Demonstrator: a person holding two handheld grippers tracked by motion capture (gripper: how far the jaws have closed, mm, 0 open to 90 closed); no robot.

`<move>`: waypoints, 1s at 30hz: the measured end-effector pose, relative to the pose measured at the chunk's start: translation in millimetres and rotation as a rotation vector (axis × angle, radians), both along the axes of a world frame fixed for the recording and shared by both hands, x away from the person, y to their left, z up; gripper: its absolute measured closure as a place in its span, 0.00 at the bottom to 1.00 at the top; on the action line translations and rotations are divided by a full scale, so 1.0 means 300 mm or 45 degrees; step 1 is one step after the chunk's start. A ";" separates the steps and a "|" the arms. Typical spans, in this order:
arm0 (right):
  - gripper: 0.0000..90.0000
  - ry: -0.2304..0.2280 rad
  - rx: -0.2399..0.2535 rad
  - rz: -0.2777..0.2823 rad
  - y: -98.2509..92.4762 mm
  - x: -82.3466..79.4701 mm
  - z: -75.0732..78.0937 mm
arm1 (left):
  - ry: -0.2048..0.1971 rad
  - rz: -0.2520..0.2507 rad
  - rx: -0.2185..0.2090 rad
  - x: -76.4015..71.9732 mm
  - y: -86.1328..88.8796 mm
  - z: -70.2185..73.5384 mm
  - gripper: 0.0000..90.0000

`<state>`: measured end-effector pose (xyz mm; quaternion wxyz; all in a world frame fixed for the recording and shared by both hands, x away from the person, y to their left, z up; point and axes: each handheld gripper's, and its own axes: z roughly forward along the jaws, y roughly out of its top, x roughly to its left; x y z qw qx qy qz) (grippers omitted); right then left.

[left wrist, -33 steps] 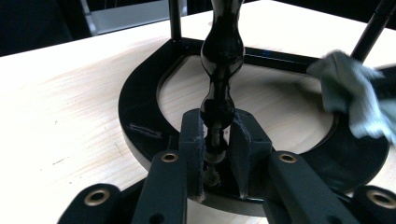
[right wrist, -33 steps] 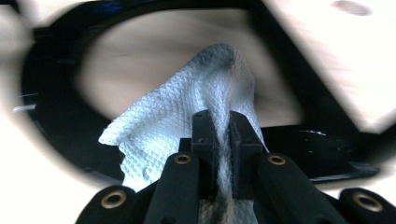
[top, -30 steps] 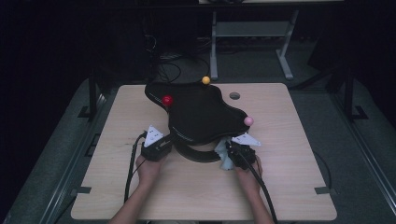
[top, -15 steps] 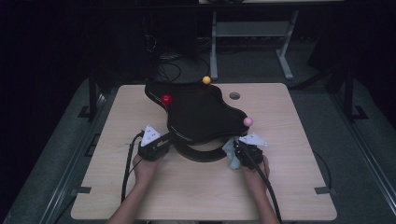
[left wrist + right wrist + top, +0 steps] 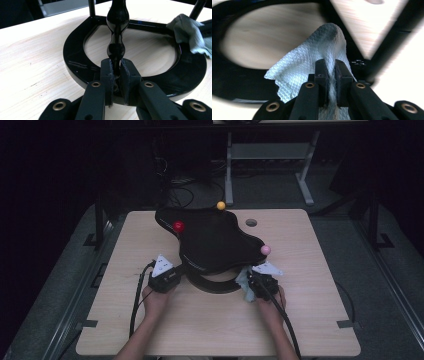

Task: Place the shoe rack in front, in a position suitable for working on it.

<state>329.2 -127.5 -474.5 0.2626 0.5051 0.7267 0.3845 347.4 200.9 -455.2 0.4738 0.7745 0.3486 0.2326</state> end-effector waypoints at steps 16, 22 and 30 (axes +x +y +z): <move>0.91 0.018 0.022 0.095 0.030 -0.003 0.003 | -0.016 -0.004 0.000 0.006 -0.003 -0.008 0.89; 0.91 0.017 0.046 0.016 -0.002 0.012 0.001 | -0.023 -0.004 -0.001 0.006 -0.007 -0.008 0.88; 0.91 0.015 0.027 0.140 0.059 -0.010 0.002 | -0.035 0.001 0.005 0.007 -0.014 -0.010 0.84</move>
